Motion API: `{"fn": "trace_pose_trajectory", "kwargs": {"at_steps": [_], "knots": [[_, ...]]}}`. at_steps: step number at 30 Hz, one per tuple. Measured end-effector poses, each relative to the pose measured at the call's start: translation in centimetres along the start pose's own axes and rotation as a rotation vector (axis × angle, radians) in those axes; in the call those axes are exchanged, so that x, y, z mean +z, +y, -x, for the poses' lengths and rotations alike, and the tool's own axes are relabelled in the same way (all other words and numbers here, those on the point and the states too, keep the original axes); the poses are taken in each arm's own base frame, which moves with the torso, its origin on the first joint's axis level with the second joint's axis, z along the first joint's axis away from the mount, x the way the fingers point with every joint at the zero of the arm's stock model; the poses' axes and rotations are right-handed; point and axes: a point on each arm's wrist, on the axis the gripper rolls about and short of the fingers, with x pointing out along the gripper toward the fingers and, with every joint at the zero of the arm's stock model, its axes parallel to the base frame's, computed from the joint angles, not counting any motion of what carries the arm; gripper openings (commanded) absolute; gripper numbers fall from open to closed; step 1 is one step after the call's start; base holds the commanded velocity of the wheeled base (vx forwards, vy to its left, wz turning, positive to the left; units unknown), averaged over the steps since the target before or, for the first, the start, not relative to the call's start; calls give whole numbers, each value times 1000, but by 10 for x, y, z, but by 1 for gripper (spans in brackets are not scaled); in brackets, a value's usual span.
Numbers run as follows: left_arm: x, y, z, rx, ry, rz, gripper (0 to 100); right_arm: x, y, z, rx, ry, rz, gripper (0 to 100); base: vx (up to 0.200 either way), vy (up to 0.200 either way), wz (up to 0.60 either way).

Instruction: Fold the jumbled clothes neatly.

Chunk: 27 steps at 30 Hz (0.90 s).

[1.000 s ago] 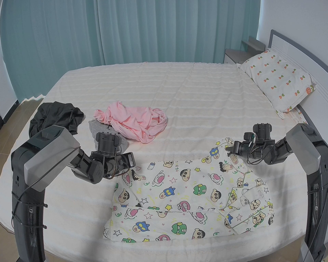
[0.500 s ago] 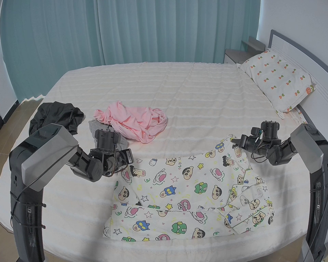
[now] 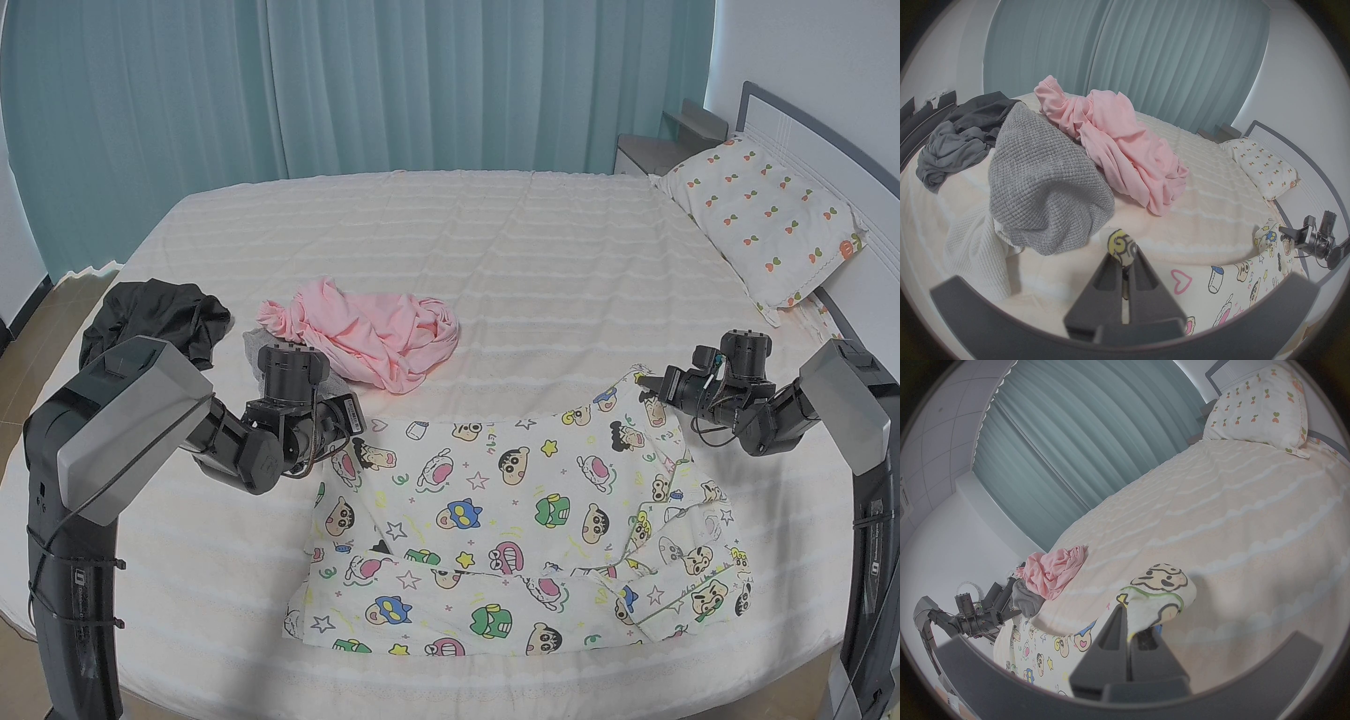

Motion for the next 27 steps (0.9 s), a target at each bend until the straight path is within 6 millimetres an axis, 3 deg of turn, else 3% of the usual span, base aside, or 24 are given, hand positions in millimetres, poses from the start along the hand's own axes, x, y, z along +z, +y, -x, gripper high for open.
{"fn": "trace_pose_trajectory", "kwargs": {"at_steps": [10,27], "knots": [[-1,1,-1,26,-6,-52,0,7,6,8,38,-28,-22,0,0,0,0],[-5,-3,13,19,15,-66,0,-3,1,61,171,19,-35,0,0,0,0]]}}
